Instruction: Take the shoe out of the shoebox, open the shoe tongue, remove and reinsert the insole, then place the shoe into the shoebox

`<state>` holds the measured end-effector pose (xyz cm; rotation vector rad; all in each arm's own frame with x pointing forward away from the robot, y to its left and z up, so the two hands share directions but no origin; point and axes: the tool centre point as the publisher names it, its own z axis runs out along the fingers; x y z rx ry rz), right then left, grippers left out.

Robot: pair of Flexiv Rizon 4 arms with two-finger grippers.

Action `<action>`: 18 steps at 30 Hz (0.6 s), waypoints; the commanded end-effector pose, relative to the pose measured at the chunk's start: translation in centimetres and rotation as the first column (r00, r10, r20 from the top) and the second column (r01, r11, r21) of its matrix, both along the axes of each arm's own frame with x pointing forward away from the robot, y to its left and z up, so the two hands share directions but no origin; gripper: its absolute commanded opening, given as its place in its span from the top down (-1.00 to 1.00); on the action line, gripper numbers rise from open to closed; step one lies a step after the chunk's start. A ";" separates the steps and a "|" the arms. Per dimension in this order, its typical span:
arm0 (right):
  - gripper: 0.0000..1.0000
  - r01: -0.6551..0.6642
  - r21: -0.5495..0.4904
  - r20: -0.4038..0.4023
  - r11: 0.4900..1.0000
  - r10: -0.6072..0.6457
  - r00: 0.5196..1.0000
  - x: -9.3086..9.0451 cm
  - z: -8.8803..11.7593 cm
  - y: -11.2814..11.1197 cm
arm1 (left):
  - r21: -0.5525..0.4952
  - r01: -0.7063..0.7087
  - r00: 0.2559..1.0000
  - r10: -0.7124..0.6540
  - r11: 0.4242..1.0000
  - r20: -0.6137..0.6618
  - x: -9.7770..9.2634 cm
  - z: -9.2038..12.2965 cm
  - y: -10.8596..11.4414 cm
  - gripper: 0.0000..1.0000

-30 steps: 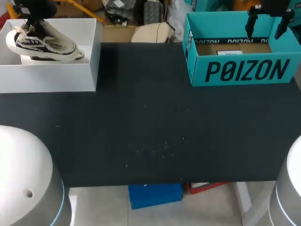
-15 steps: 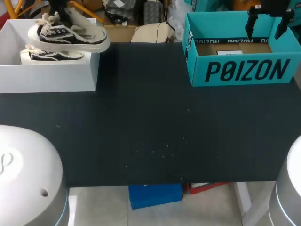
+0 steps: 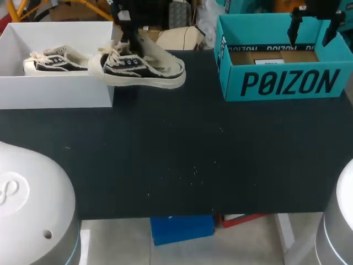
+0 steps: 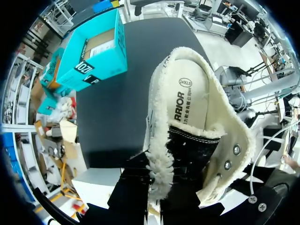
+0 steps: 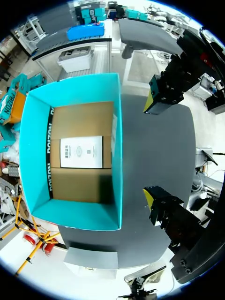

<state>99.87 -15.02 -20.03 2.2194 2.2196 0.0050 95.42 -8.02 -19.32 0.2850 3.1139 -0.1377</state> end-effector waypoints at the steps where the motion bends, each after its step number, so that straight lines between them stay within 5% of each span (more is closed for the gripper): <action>1: -1.00 0.000 0.000 -0.001 1.000 0.000 1.000 0.0 0.0 0.0 | 0.068 0.012 0.999 -0.009 0.998 -0.043 0.0 -2.6 -4.8 1.00; 10: -1.00 0.000 0.000 -0.001 1.000 0.000 1.000 0.0 0.0 0.0 | 0.074 0.038 0.992 -0.029 0.997 -0.122 -3.4 -8.8 -9.4 1.00; 18: -1.00 0.000 0.000 -0.001 1.000 0.000 1.000 0.0 0.0 0.0 | 0.074 -0.047 0.985 0.058 0.996 -0.160 -6.5 -13.5 -10.1 1.00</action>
